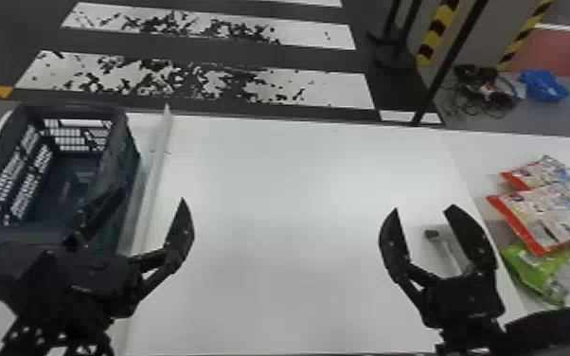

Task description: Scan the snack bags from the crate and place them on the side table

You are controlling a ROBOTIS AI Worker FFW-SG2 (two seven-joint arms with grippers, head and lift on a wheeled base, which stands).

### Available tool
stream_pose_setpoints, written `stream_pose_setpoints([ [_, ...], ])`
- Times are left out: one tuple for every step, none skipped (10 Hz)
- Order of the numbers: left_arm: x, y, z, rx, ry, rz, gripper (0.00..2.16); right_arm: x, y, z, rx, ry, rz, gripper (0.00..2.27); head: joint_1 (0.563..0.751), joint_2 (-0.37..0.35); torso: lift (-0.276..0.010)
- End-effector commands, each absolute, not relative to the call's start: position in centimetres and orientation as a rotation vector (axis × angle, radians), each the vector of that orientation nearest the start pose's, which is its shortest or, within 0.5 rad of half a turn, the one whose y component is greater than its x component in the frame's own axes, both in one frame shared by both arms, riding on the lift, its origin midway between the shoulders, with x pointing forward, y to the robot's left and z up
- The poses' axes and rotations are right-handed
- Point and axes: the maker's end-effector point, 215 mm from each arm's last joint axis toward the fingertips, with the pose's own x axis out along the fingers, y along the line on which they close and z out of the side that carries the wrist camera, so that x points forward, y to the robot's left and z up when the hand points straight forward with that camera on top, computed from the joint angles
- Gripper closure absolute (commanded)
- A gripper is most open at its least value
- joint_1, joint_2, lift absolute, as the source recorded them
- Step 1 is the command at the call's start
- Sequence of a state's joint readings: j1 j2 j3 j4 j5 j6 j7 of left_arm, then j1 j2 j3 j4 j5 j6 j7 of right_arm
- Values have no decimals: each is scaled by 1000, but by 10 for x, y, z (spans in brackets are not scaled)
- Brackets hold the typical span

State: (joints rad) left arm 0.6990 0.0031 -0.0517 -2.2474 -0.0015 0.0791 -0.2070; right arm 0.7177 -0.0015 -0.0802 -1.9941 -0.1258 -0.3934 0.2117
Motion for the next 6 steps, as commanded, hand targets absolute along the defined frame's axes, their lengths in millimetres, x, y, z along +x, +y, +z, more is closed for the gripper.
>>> stream_pose_setpoints([
  [386,157,-330,-42,97,-247,87,363,-237,-332,53,-110,109,80,695,-122,-94],
  [385,155,-330,-43,97,-249,87,363,-237,-332,53,-110,109,80,695,-123,-94],
  [385,155,-330,-39,99,-250,87,363,-236,-331,53,-113,110,80,695,-124,-94],
  [385,154,-330,-39,99,-251,87,363,-236,-331,53,-113,110,80,695,-125,-94],
  [385,154,-330,-40,98,-252,87,363,-236,-331,53,-113,112,80,695,-126,-94],
  [385,153,-330,-41,98,-253,87,364,-236,-332,54,-111,111,80,695,-127,-94],
])
